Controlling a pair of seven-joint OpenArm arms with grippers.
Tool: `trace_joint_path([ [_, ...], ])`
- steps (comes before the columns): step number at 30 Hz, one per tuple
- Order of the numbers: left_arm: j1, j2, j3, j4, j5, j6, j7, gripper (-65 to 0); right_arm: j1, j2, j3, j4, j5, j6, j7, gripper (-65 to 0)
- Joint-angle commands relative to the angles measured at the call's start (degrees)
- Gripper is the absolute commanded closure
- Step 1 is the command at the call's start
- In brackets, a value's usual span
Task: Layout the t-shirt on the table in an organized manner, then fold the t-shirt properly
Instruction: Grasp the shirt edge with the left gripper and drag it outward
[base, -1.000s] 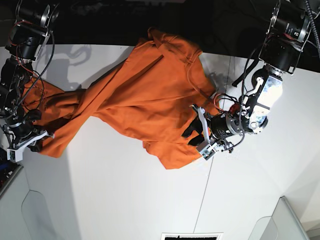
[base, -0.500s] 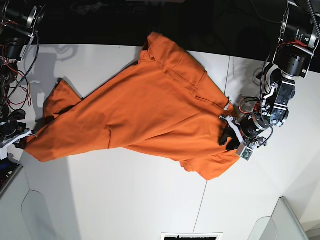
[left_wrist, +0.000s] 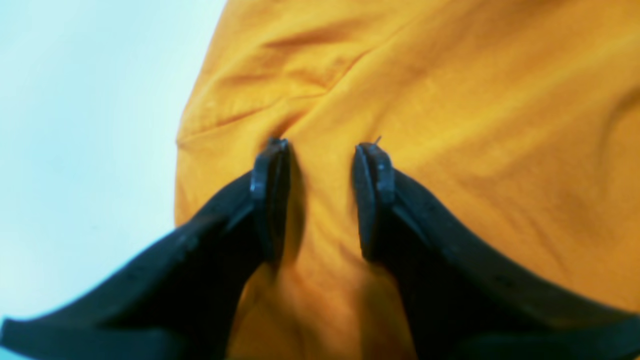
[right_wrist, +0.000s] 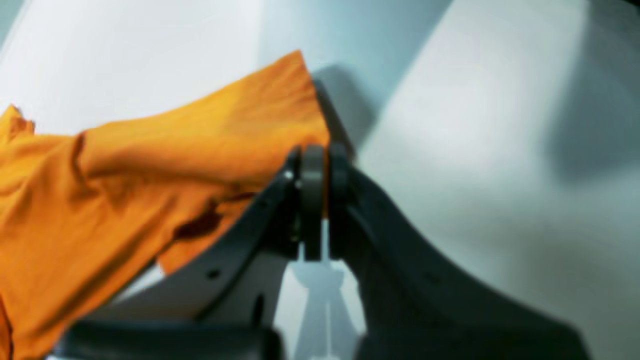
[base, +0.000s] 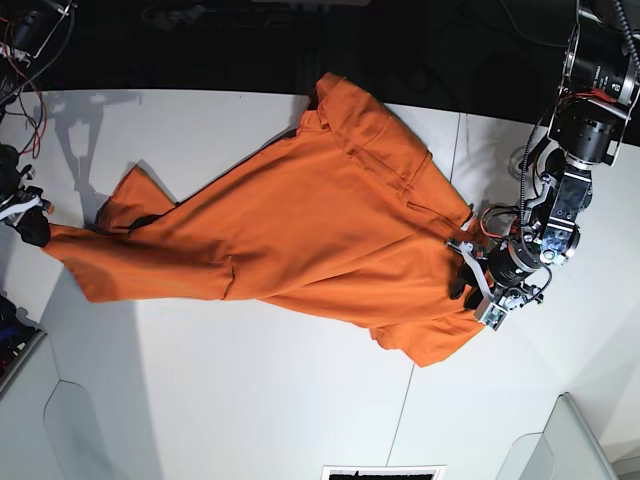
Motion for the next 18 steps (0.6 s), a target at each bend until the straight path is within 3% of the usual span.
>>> trace_joint_path([
  [1, -0.24, -0.94, 0.02, 0.37, 0.98, -1.62, 3.39, -24.5, -0.63, 1.07, 0.92, 2.16, 2.14, 0.87, 0.98, 0.0],
  [10, -0.22, -1.7, 0.02, 5.62, -1.55, -6.03, 8.17, -24.5, -11.69, -2.6, 4.83, 12.24, 6.88, 1.07, -1.11, 0.0],
  [18, -0.15, -8.57, 0.02, 17.42, -13.0, -11.1, 14.75, -24.5, -17.88, -7.74, 4.94, 21.77, 10.27, 2.12, -2.54, 0.0],
])
